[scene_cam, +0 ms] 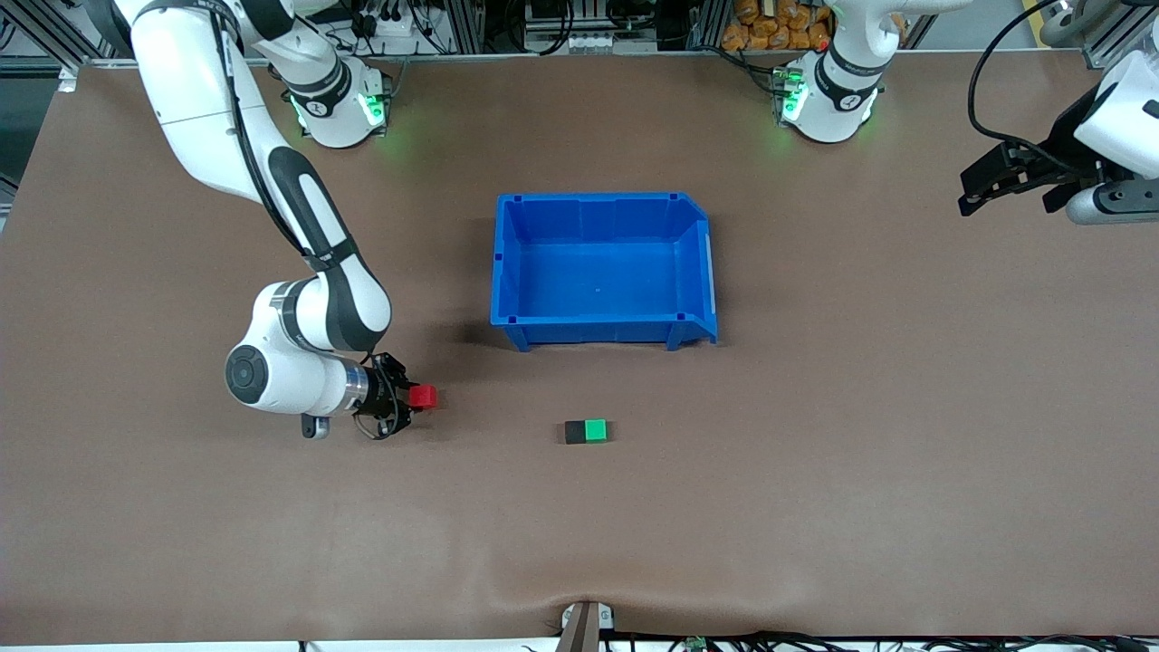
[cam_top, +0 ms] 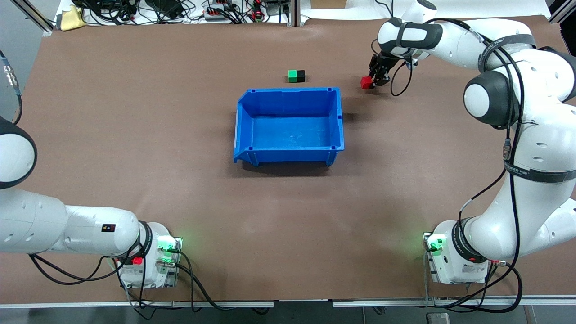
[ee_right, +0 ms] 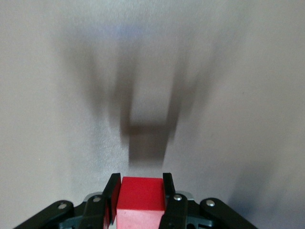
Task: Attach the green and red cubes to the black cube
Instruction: 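Carry the red cube with the right gripper toward the black cube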
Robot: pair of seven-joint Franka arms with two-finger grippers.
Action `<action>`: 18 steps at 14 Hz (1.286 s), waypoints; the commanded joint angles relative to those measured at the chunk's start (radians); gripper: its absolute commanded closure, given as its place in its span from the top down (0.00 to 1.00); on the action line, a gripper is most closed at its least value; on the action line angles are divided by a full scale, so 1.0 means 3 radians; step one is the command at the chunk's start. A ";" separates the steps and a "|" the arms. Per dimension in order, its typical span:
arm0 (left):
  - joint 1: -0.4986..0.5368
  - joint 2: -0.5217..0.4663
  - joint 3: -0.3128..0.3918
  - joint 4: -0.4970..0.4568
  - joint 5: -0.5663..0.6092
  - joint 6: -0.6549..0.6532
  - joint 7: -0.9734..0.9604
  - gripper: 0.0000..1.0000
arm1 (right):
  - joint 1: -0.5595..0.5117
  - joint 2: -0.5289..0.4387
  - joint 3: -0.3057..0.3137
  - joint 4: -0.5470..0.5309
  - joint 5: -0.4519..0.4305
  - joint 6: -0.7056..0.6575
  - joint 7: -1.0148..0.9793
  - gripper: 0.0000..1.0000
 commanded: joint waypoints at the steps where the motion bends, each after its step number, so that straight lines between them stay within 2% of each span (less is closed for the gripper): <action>1: 0.0017 -0.0081 -0.0004 -0.0056 -0.0038 -0.0024 0.0056 1.00 | 0.0073 0.0099 -0.0023 0.0153 0.0051 0.0045 0.0164 0.00; 12: 0.0022 -0.0142 -0.0004 -0.0081 -0.0032 -0.0034 0.0056 1.00 | 0.0227 0.0242 -0.0023 0.0321 0.0056 0.0173 0.0425 0.00; 18: 0.0012 -0.0127 -0.0004 -0.0086 -0.0027 -0.0034 0.0051 1.00 | 0.0324 0.0375 -0.0023 0.0561 0.0056 0.0173 0.0716 0.00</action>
